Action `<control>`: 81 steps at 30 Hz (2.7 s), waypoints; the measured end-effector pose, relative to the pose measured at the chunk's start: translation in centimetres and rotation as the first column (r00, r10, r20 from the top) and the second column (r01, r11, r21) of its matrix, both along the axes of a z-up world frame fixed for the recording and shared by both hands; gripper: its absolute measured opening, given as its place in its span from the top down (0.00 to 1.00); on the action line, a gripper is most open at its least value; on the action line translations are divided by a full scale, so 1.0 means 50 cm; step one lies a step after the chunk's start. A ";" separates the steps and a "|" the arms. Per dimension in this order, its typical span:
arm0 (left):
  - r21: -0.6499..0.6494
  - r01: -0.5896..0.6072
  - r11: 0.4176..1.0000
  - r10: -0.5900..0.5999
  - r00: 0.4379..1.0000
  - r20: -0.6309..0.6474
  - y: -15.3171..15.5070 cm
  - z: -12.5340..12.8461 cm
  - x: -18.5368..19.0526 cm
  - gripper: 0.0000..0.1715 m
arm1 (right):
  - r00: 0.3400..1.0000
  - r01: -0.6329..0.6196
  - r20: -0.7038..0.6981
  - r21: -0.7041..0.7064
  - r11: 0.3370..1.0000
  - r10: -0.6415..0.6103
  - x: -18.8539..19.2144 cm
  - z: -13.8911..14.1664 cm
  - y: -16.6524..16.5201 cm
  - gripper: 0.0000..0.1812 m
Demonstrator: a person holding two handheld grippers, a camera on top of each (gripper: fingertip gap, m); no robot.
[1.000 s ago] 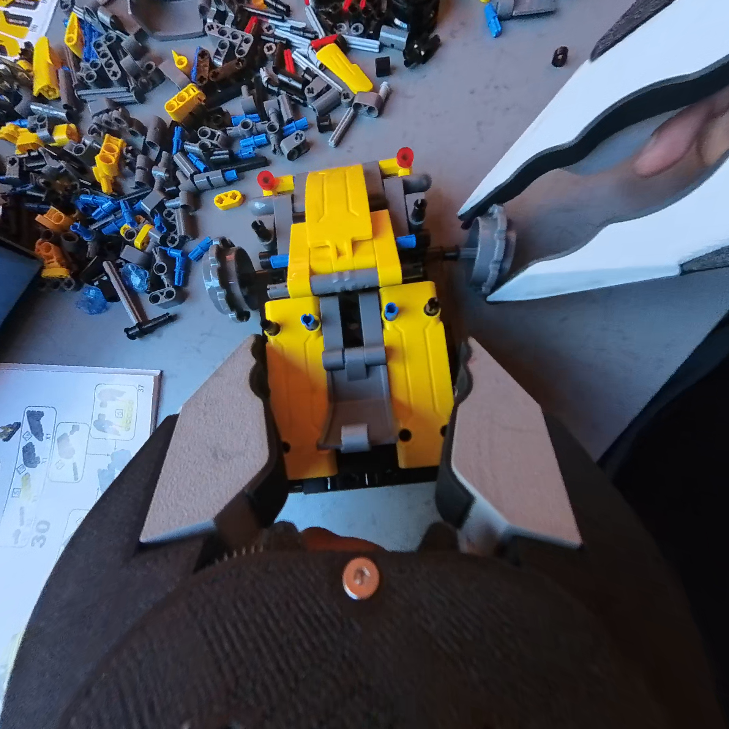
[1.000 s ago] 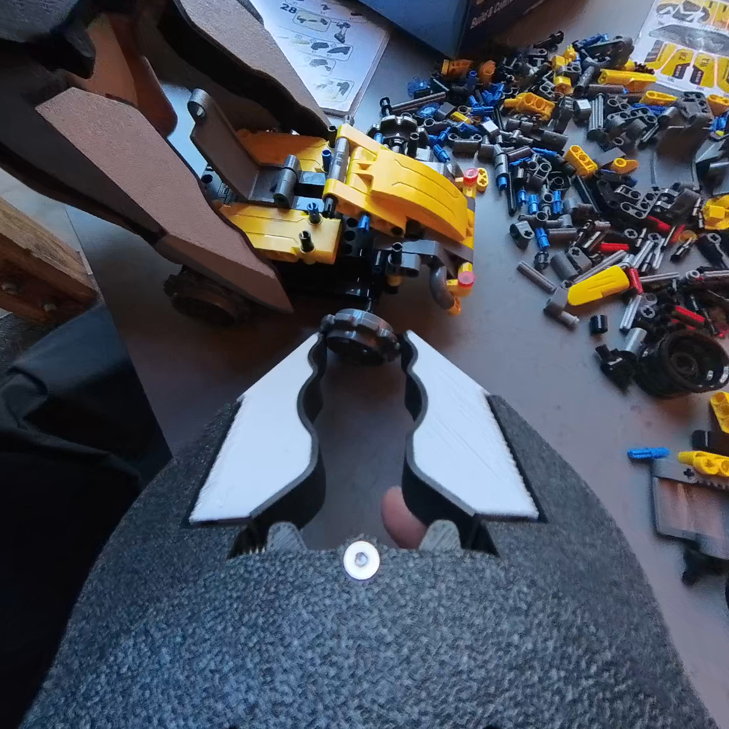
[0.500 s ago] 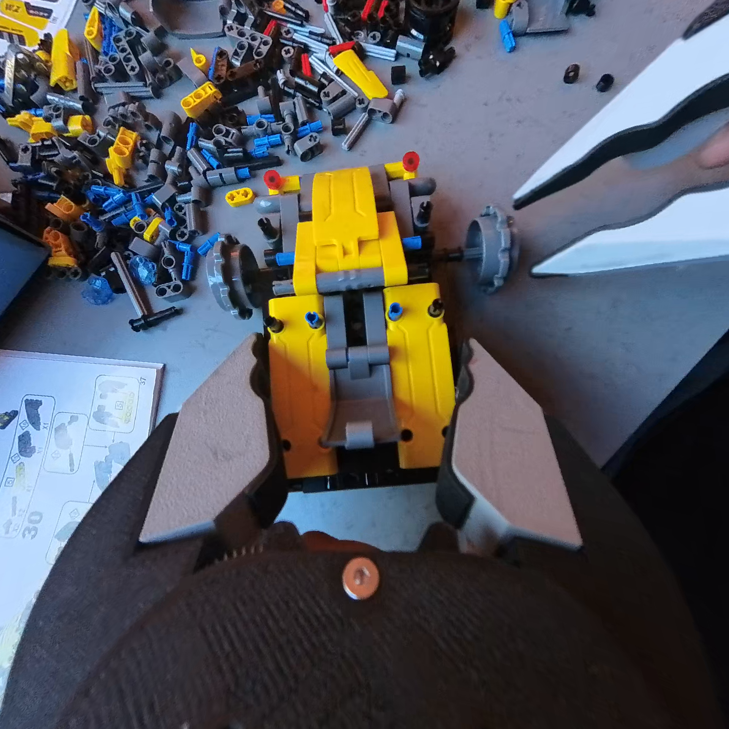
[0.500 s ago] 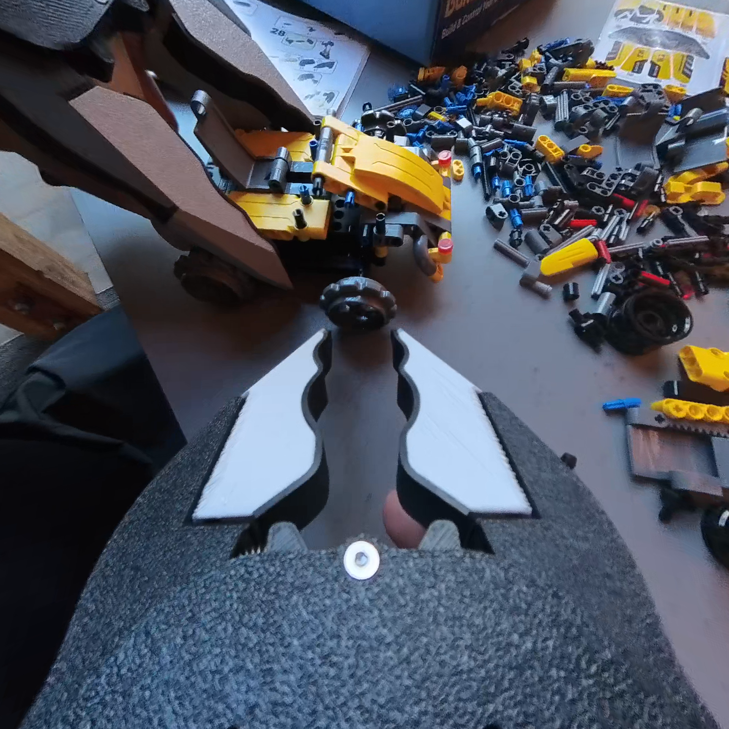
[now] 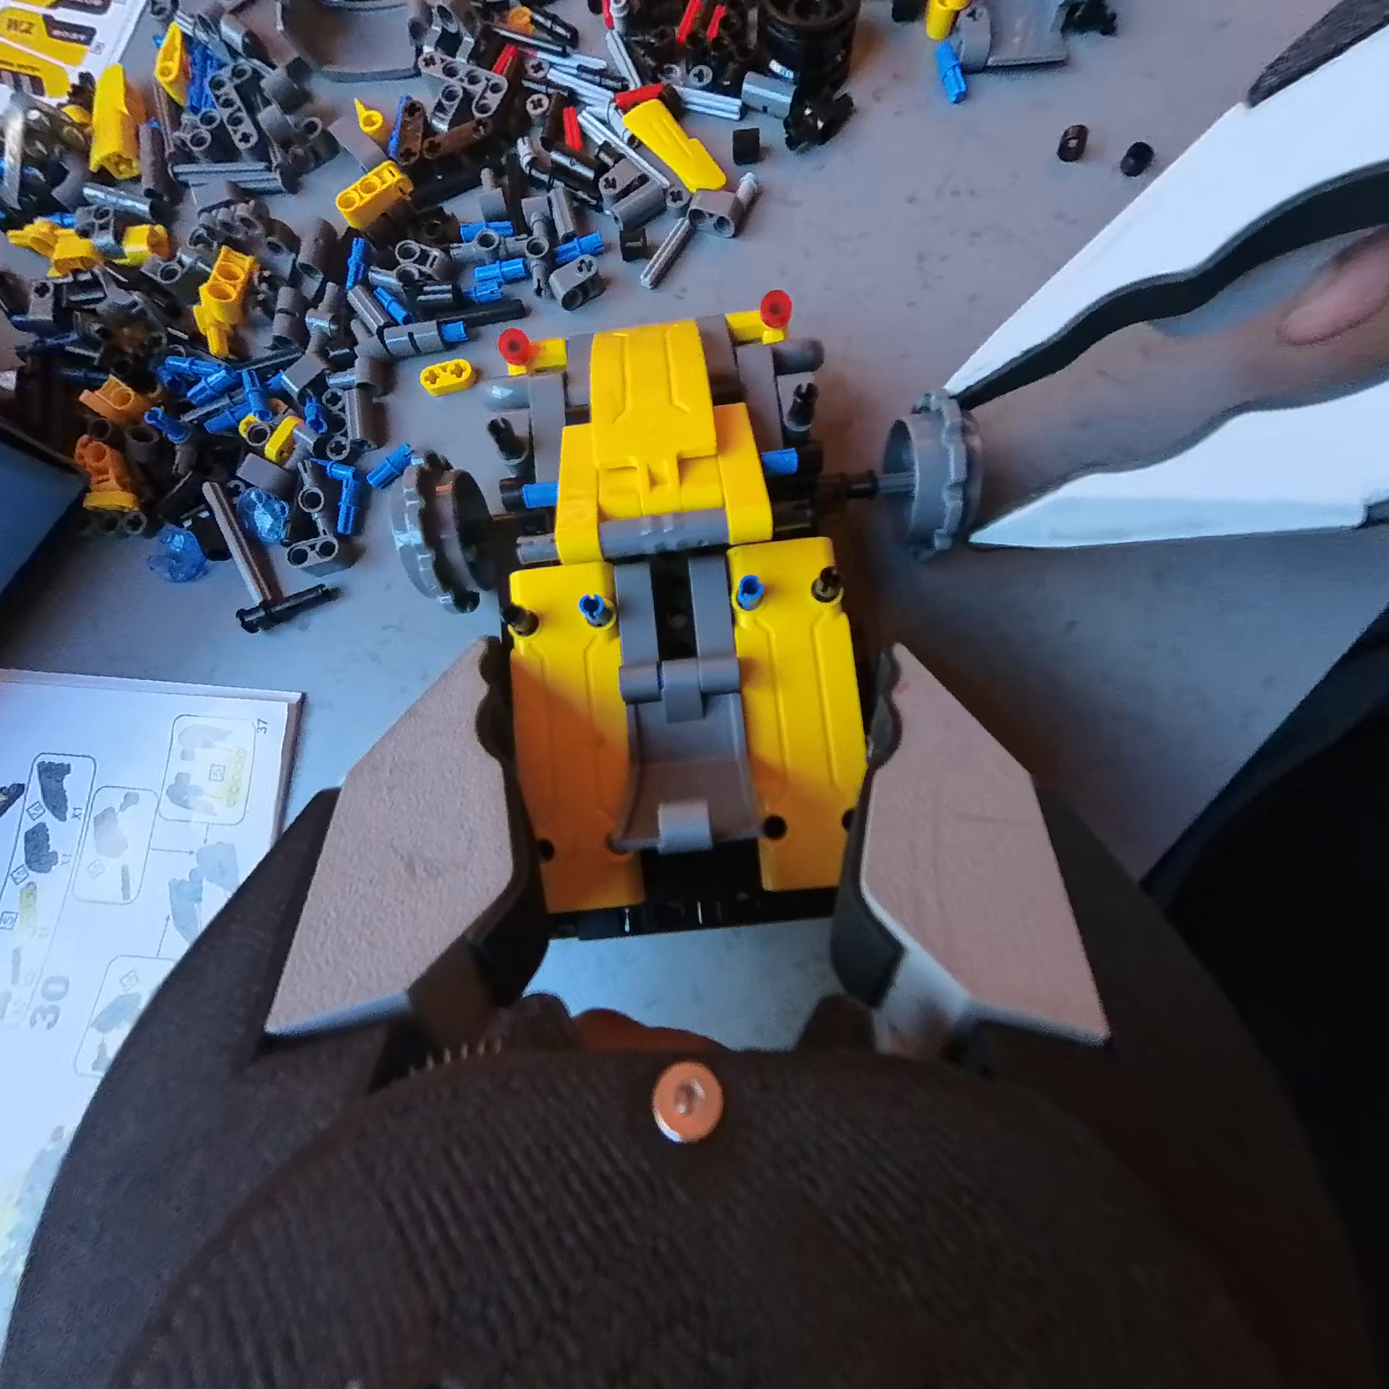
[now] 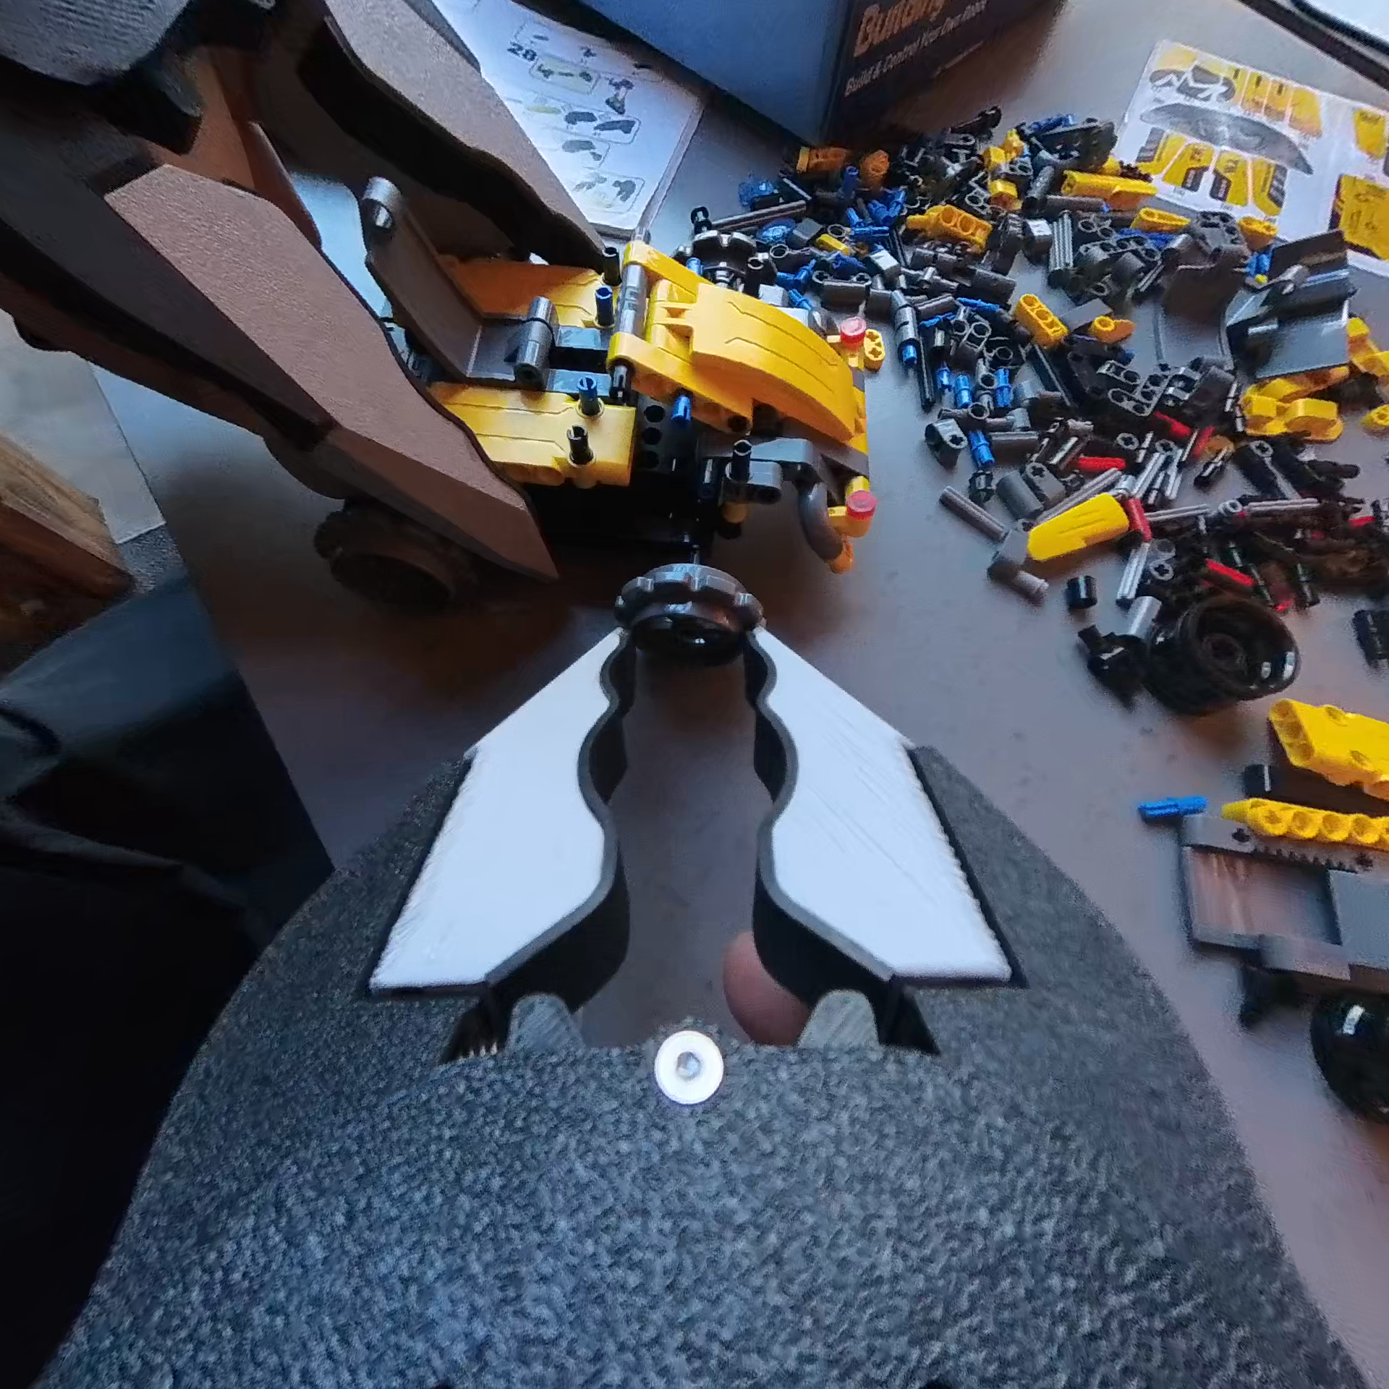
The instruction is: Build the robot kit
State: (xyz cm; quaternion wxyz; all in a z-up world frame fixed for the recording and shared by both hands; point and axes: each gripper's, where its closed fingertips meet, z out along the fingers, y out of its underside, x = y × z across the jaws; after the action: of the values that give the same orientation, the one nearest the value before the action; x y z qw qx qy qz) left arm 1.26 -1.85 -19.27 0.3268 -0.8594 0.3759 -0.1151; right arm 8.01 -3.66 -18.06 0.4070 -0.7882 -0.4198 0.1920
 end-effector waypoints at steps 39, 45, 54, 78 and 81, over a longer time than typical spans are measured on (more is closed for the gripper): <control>-0.011 -0.006 1.000 0.006 1.000 -0.003 0.013 0.000 0.008 0.46 | 0.999 -0.025 0.024 0.012 1.000 0.025 0.006 -0.007 0.017 0.81; -0.019 0.006 1.000 -0.007 0.999 -0.031 0.013 -0.002 0.005 0.46 | 0.998 -0.053 0.036 0.030 0.998 0.052 -0.003 -0.007 0.018 0.81; -0.022 -0.031 0.999 0.030 0.999 -0.032 0.018 -0.002 -0.003 0.46 | 0.996 -0.089 0.001 -0.001 0.996 0.089 -0.014 -0.007 0.029 0.82; 0.217 0.269 0.938 -0.337 0.853 0.398 -0.089 0.127 0.036 0.46 | 0.824 -0.522 -0.182 0.123 0.844 0.536 -0.022 0.070 -0.039 0.37; 0.112 0.203 0.973 -0.229 0.762 0.606 -0.091 0.161 0.056 0.46 | 0.746 -0.568 -0.367 0.086 0.818 0.556 -0.054 0.136 -0.065 0.37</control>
State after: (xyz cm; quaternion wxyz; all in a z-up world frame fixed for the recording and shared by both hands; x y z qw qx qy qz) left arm 4.05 -6.42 -11.22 0.4330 -0.7193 0.3476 -0.4175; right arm 5.30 -6.92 -11.26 0.3903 -0.5796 -0.5485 0.4593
